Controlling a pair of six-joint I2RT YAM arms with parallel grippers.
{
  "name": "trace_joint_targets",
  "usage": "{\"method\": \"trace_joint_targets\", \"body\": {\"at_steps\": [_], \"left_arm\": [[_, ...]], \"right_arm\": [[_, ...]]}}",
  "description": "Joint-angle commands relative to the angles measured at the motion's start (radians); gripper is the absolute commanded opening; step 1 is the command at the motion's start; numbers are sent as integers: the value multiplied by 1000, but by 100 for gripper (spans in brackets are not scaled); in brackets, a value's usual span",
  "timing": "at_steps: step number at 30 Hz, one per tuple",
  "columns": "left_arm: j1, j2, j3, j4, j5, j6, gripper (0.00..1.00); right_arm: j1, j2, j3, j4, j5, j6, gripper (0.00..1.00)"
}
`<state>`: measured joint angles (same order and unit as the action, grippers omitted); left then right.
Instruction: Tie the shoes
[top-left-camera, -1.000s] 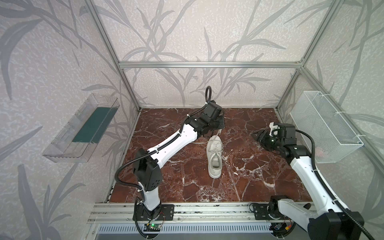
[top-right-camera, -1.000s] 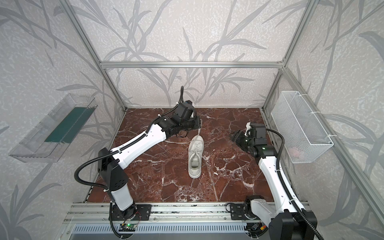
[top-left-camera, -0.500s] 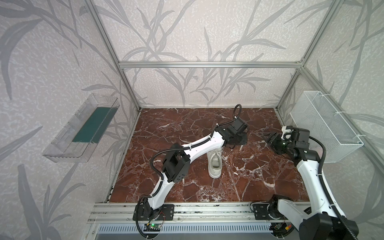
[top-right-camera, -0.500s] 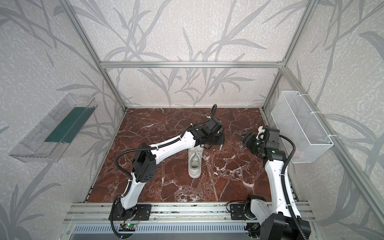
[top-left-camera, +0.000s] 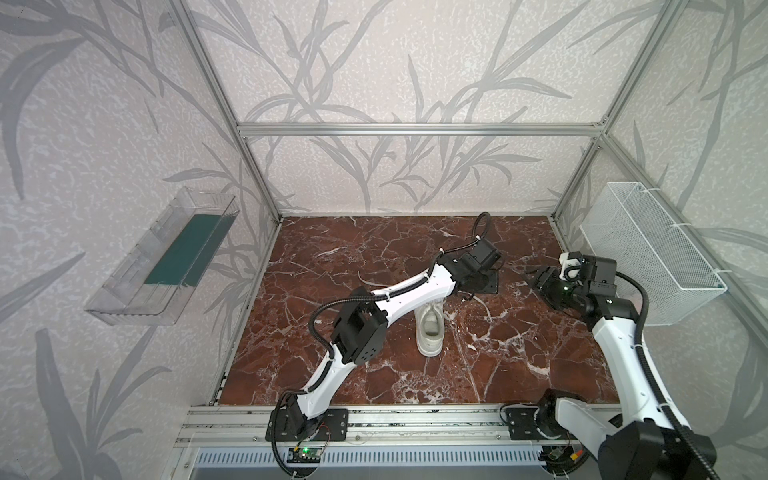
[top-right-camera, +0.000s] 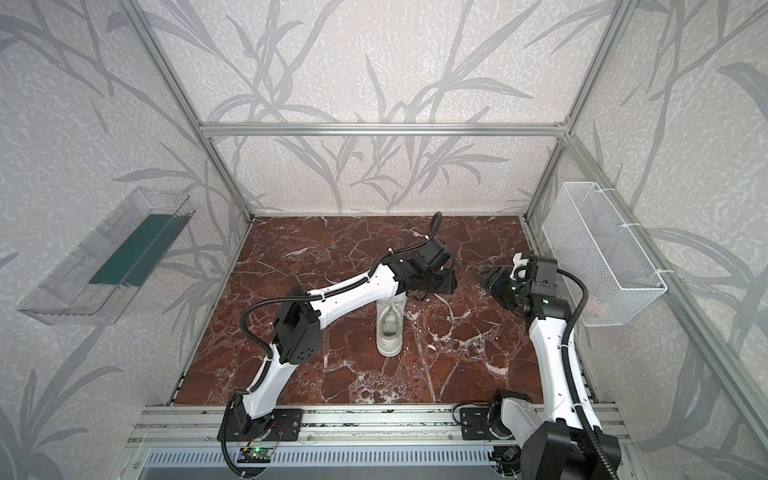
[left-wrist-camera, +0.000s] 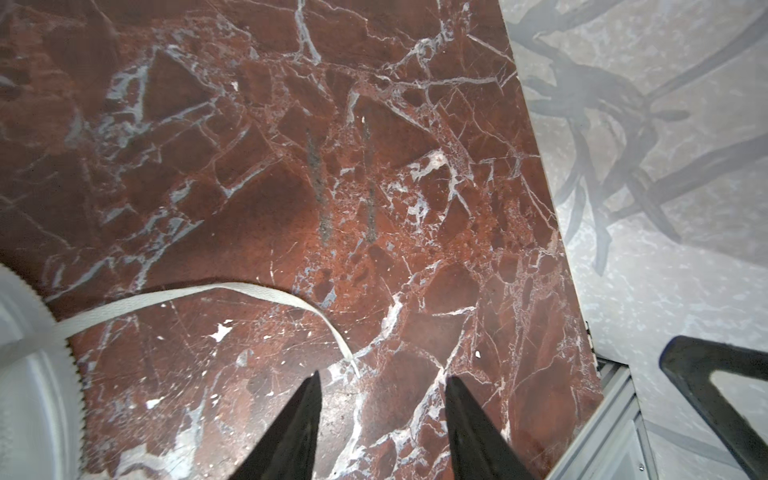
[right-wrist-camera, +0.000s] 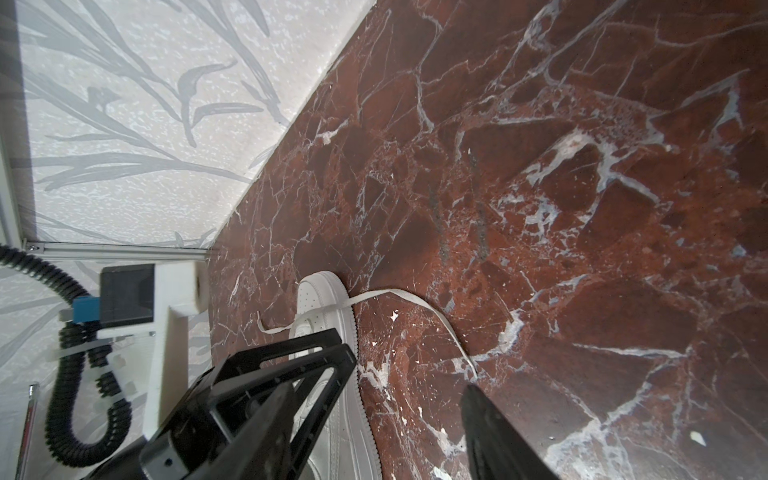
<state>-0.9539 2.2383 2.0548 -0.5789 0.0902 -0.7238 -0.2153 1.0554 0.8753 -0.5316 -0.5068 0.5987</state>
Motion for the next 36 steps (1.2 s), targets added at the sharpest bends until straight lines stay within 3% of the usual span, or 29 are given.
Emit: {"method": "trace_joint_targets", "body": {"at_steps": [1,5,13,20,36], "left_arm": [[15,-71,21,-72,-61,65,51],[43,-130,-32,-93,-92,110,51],[130,-280,-266,16,-94,117,51],[197,-402,-458,85,-90,109,51],[216,-524,-692,164,-88,59,51]], "right_arm": [[3,40,-14,-54,32,-78,63],[24,95,-31,-65,52,-120,61],[209,212,-24,-72,152,-162,59],[296,359,54,-106,216,-247,49],[396,572,141,-141,327,-328,31]]}}
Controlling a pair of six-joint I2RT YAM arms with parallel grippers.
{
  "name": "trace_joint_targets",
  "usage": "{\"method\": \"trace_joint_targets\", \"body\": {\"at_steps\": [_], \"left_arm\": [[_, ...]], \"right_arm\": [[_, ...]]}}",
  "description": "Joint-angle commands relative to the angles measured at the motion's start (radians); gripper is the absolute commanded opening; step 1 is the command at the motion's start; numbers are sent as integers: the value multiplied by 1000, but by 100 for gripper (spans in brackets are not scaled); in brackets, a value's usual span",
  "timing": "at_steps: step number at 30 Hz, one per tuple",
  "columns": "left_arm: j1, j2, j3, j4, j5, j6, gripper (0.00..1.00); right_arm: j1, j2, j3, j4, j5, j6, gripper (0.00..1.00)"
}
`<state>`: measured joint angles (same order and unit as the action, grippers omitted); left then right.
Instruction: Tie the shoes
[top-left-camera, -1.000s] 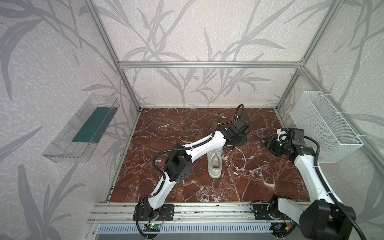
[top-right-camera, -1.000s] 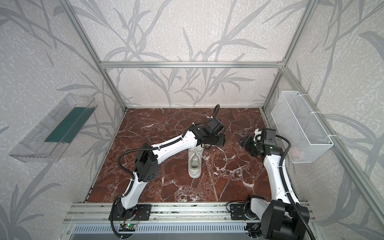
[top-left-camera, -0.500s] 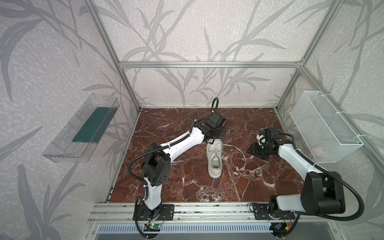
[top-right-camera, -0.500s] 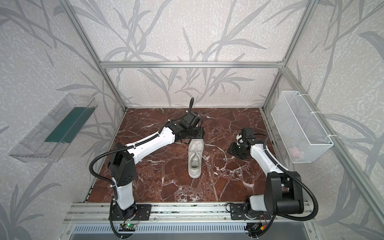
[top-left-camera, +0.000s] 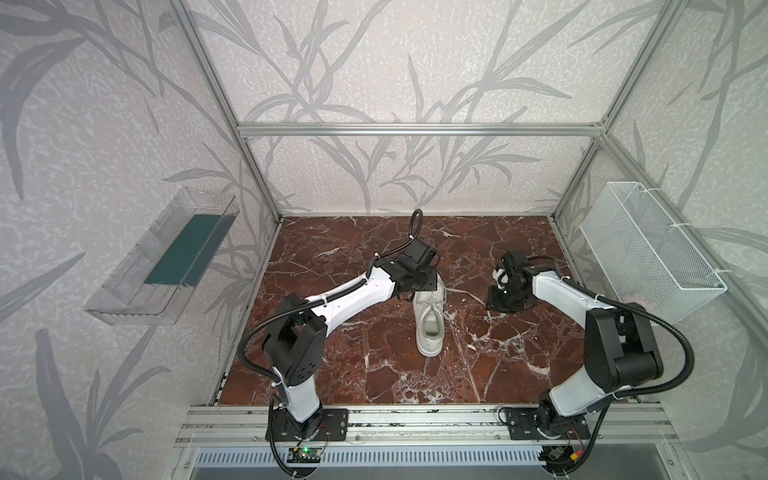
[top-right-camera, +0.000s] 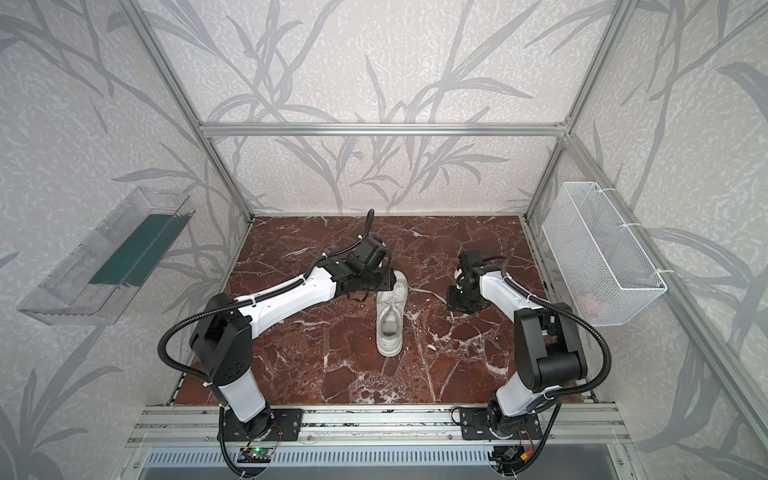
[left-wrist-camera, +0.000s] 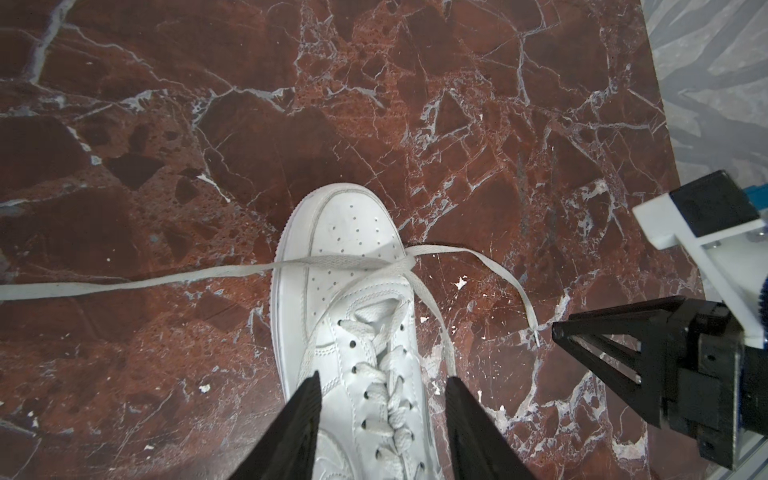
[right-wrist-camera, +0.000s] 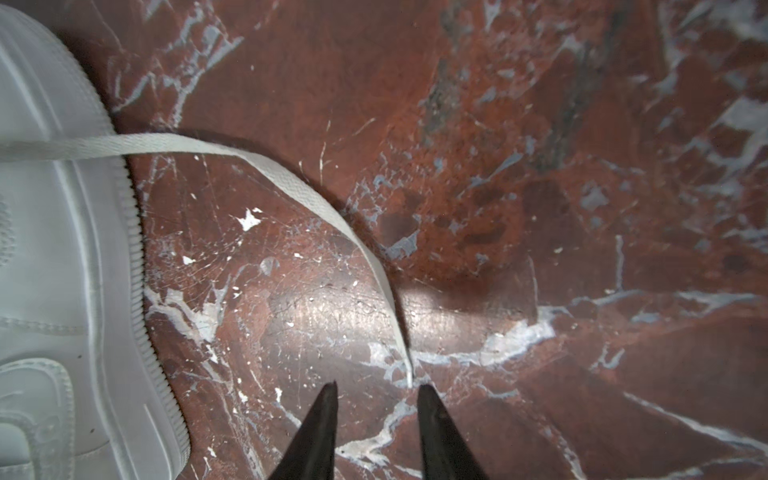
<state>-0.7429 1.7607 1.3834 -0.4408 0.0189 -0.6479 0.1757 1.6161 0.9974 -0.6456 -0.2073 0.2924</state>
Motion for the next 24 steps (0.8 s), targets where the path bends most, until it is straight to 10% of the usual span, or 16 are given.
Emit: {"method": "trace_joint_targets", "body": {"at_steps": [1,24], "left_arm": [[4,-47,-26,28,-14,-19,51],[3,-32,-29,29,6,-37,51]], "right_arm": [[5,15,18,-23,28,-23,31],[18,115,4,31,2,-19,18]]}}
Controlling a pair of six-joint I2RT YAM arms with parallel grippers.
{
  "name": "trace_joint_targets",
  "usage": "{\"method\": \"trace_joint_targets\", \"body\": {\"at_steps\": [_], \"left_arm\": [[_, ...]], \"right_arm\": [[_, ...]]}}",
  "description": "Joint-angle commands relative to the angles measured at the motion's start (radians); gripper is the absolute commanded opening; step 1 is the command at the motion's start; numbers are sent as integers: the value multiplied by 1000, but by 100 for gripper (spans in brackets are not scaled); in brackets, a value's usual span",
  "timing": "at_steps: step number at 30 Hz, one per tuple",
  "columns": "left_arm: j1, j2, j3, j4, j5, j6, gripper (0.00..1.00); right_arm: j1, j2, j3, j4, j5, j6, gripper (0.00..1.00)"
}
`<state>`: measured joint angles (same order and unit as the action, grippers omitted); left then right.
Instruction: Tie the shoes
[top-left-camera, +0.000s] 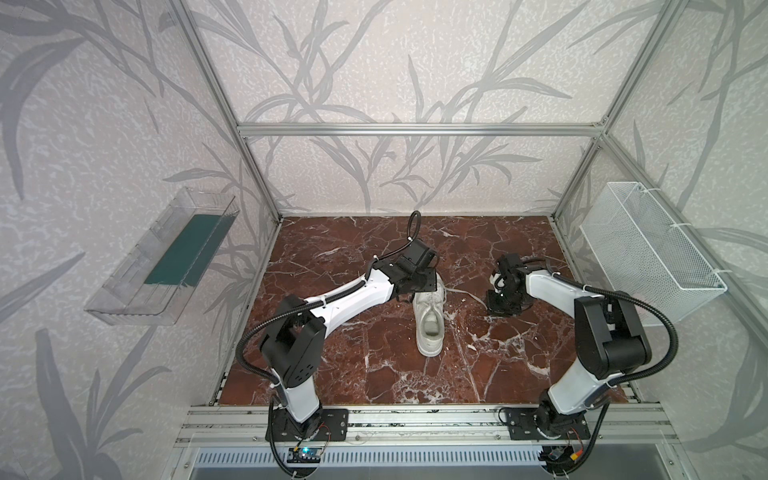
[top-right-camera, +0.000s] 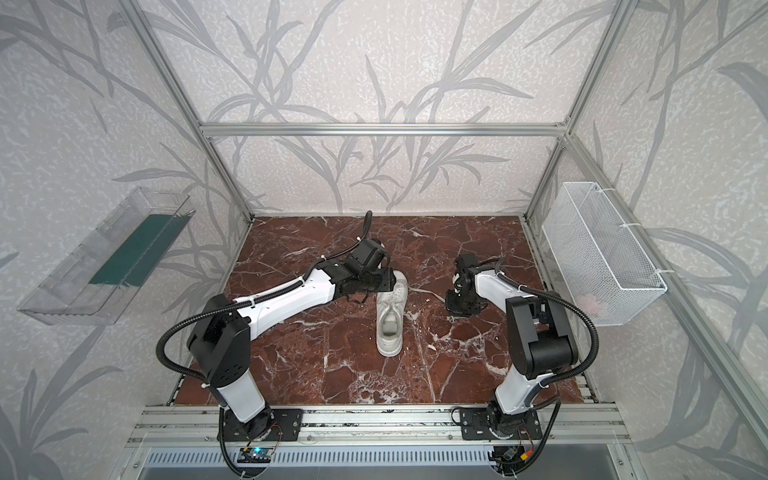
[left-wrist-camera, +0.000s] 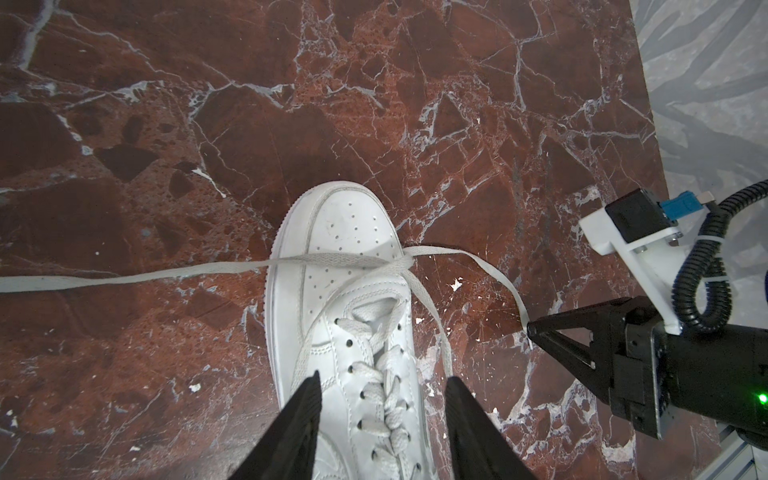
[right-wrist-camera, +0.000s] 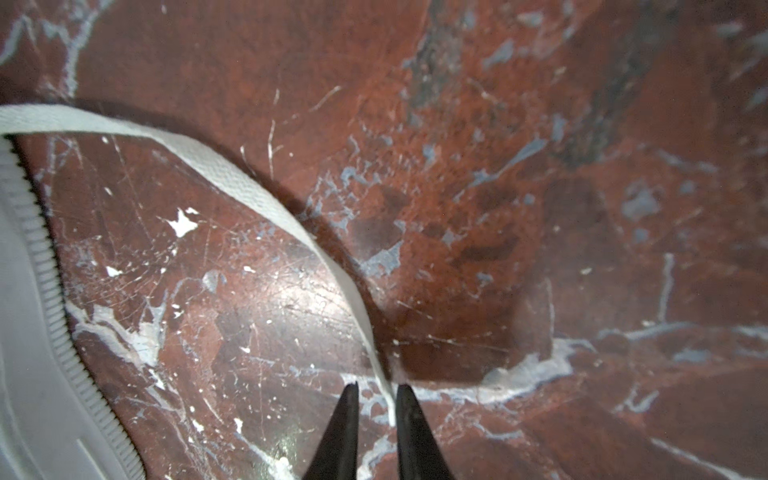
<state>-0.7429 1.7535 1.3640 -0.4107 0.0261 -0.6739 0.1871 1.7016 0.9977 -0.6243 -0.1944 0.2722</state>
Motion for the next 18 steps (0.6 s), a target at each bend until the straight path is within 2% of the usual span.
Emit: {"method": "trace_joint_targets", "body": {"at_steps": [1,5,11,18], "left_arm": [[3,-25,-9,-1,0,-11,51],[3,-27,-11,-5,3,-12,51],[3,-37,-22,-8,0,-11,51],[4,-35,-36,-3,10,-13,51]], "right_arm": [[6,34,3,11,-13,1,17],[6,46,3,15,-13,-2,15],[7,16,-8,15,-37,20,7],[6,-122,-60,84,-198,149,2]]}}
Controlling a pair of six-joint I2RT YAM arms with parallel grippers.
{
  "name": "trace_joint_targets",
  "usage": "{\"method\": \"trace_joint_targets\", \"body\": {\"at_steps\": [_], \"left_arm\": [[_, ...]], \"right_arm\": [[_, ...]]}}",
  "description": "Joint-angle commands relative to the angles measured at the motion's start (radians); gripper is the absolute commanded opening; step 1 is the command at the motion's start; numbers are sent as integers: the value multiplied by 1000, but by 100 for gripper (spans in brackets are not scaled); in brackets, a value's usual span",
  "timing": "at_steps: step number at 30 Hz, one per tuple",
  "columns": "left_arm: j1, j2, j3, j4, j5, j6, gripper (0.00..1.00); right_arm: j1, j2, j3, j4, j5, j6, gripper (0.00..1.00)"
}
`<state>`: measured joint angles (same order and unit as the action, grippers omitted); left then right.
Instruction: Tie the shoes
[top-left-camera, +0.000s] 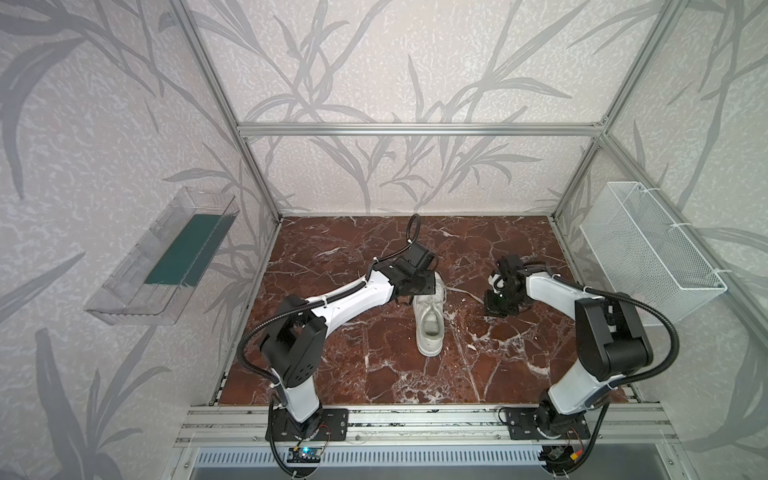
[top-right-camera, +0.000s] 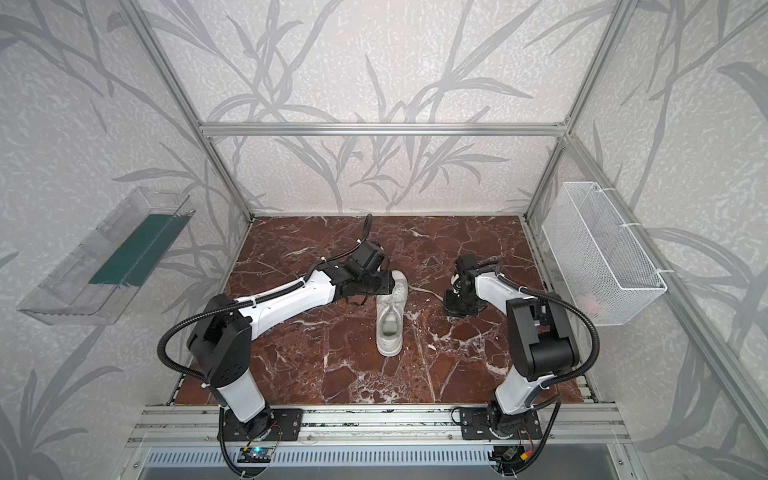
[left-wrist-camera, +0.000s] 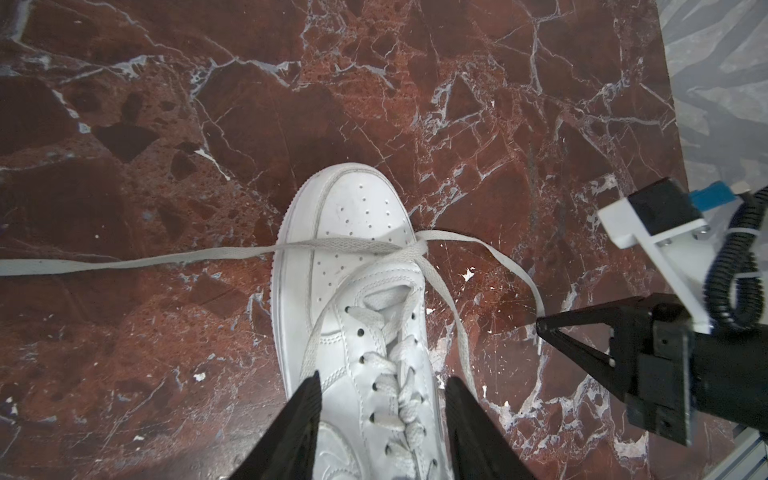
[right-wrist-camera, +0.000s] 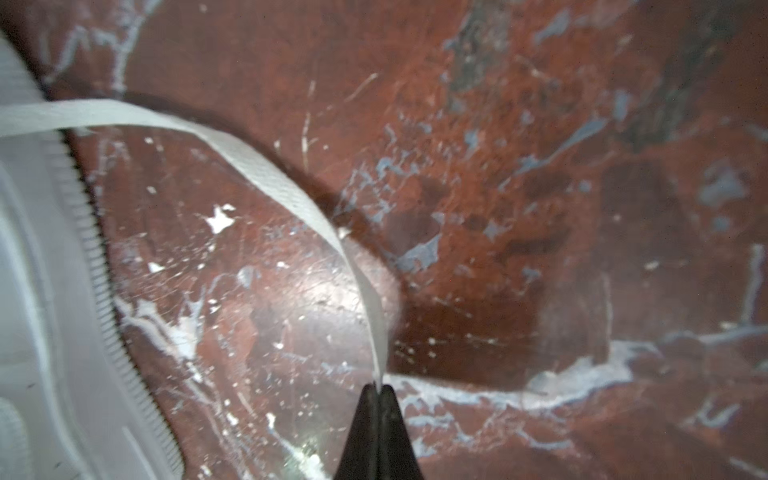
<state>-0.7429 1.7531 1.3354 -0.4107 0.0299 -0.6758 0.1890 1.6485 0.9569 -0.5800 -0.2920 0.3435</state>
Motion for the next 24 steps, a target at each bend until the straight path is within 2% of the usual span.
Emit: {"method": "trace_joint_targets", "body": {"at_steps": [1,7,13,16,24], "left_arm": [[3,-31,-7,-4,11,-12,51],[0,-25,2,-6,21,-17,50],[-4,-25,13,-13,18,-5,47],[-4,-25,15,-15,26,-4,45],[-7,-33,6,-14,36,-10,41]], "right_arm": [[4,-89,-36,74,-144,118,2],[13,-154,-148,346,-345,409,1],[39,-122,-183,548,-430,592,1],[54,-89,-191,629,-449,651,1],[104,0,-164,723,-464,712,1]]}}
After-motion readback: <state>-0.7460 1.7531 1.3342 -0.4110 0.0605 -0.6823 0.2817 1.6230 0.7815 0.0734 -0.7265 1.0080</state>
